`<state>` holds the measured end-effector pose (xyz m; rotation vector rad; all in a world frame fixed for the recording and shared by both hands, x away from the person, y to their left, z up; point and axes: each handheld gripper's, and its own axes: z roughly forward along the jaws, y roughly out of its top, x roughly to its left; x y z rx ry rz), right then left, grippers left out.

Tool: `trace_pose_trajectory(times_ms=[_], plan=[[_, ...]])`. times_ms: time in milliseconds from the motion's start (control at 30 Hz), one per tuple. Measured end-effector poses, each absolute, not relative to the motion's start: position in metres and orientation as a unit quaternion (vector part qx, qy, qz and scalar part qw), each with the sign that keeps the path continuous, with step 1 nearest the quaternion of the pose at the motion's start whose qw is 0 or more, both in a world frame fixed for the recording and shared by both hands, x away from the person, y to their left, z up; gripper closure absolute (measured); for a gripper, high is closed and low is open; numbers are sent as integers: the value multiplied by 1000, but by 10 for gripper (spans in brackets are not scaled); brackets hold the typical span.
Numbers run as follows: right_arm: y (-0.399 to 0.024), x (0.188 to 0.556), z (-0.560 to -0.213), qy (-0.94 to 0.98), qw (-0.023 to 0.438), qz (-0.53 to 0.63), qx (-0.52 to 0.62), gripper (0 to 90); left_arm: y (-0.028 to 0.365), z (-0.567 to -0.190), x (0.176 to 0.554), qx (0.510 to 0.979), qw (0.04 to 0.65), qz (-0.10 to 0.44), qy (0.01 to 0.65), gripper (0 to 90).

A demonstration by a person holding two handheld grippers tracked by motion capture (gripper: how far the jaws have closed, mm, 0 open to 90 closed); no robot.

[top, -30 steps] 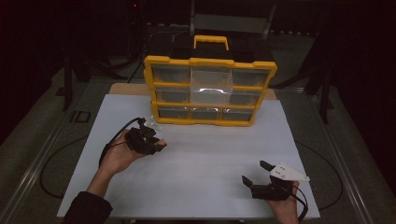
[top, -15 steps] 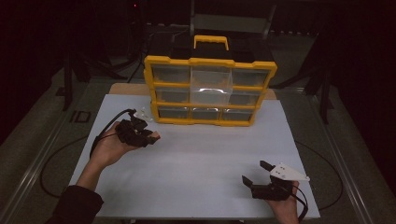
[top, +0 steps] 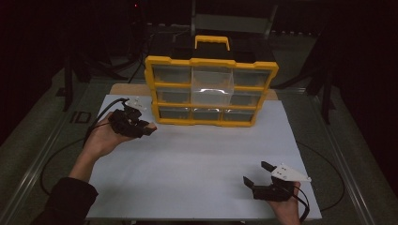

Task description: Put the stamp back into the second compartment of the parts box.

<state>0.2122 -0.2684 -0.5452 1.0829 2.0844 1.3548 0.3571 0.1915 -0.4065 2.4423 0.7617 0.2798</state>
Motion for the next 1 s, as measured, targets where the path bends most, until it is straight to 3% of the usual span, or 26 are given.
trace_pose_trajectory(times_ms=[1000], plan=[[-269, 214, -546, 750, 211, 489, 393, 79, 174, -354, 382, 910, 284, 120, 276, 666]])
